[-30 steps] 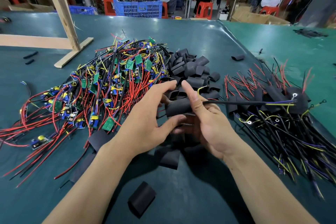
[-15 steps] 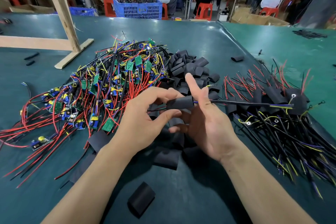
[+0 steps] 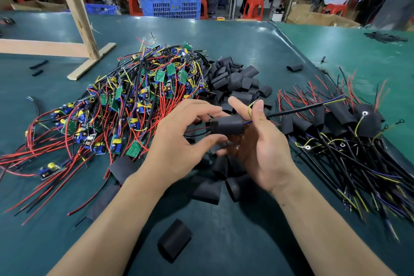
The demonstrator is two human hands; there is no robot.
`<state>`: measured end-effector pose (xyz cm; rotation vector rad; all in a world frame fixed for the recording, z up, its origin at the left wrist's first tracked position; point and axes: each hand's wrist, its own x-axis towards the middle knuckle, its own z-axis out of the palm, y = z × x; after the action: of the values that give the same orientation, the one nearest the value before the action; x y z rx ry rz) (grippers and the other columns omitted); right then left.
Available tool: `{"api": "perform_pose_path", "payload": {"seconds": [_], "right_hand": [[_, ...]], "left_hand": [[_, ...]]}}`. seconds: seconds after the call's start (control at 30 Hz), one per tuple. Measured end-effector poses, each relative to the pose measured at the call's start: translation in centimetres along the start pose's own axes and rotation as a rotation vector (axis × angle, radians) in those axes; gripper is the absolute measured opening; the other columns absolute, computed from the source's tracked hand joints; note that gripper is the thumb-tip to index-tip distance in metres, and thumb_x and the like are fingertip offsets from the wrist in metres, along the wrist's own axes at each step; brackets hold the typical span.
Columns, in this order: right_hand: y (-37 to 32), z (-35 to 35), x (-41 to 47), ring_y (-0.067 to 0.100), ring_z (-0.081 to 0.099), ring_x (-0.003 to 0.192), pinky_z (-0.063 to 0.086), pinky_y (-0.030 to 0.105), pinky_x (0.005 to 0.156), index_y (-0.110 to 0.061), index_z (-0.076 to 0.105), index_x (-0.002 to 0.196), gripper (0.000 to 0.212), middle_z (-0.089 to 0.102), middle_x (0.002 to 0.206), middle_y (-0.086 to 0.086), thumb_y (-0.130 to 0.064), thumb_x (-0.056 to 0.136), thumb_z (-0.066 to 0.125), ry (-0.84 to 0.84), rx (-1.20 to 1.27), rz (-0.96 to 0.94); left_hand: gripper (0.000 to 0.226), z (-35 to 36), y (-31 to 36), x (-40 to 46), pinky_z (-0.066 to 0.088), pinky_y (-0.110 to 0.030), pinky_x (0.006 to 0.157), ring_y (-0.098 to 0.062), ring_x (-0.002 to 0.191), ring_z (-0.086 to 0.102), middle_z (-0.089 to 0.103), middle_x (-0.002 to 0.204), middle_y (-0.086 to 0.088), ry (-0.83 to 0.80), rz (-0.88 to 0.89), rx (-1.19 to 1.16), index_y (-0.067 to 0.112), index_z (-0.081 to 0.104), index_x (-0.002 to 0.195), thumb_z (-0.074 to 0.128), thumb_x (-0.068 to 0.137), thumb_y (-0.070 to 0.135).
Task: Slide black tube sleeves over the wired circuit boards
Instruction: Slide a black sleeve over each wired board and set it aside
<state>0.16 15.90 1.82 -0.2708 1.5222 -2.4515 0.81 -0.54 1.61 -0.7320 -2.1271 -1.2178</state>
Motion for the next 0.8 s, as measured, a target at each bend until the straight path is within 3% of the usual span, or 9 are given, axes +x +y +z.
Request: {"api": "perform_pose_path", "payload": {"seconds": [0.13,0.27,0.4,0.57,0.8], "right_hand": [[-0.25,0.01,-0.14,0.021,0.069,0.072,0.055,0.033,0.054,-0.016,0.046,0.141,0.071,0.073,0.110,0.010,-0.059,0.086,0.039,-0.002,-0.011,-0.008],[-0.36,-0.04,-0.20,0.019,0.068,0.072,0.055,0.032,0.054,-0.020,0.046,0.142,0.069,0.074,0.099,0.011,-0.059,0.086,0.037,-0.005,-0.026,-0.001],[-0.33,0.11,-0.12,0.021,0.069,0.070,0.055,0.032,0.053,-0.019,0.045,0.142,0.072,0.073,0.092,0.011,-0.061,0.084,0.038,-0.003,-0.036,0.011],[-0.18,0.11,-0.15,0.026,0.073,0.071,0.055,0.029,0.049,-0.027,0.056,0.125,0.063,0.076,0.090,0.008,-0.067,0.081,0.034,0.016,-0.205,0.015],[-0.14,-0.07,-0.13,0.027,0.072,0.076,0.053,0.031,0.050,-0.027,0.046,0.141,0.071,0.075,0.100,0.010,-0.066,0.083,0.034,-0.014,-0.174,0.030]], "left_hand": [[0.050,-0.29,-0.03,-0.16,0.051,-0.039,0.093,-0.016,0.104,0.064,0.069,0.112,0.008,0.001,-0.041,-0.018,0.011,0.062,0.123,0.082,0.078,0.019],[0.055,-0.42,0.09,-0.17,0.047,-0.035,0.103,-0.010,0.111,0.064,0.071,0.112,0.007,-0.007,-0.077,-0.049,0.011,0.059,0.128,0.082,0.079,0.018],[0.054,-0.46,0.10,-0.16,0.049,-0.027,0.096,-0.012,0.102,0.065,0.070,0.111,0.007,-0.004,-0.072,-0.047,0.018,0.059,0.125,0.083,0.077,0.015],[0.054,-0.48,-0.12,-0.12,0.050,-0.027,0.090,-0.017,0.096,0.065,0.070,0.112,0.007,0.006,-0.053,-0.027,0.019,0.060,0.123,0.084,0.075,0.011],[0.048,-0.32,0.21,-0.22,0.052,-0.028,0.091,-0.006,0.098,0.066,0.071,0.110,0.007,0.018,-0.068,-0.026,0.015,0.065,0.118,0.085,0.074,0.009]]}}
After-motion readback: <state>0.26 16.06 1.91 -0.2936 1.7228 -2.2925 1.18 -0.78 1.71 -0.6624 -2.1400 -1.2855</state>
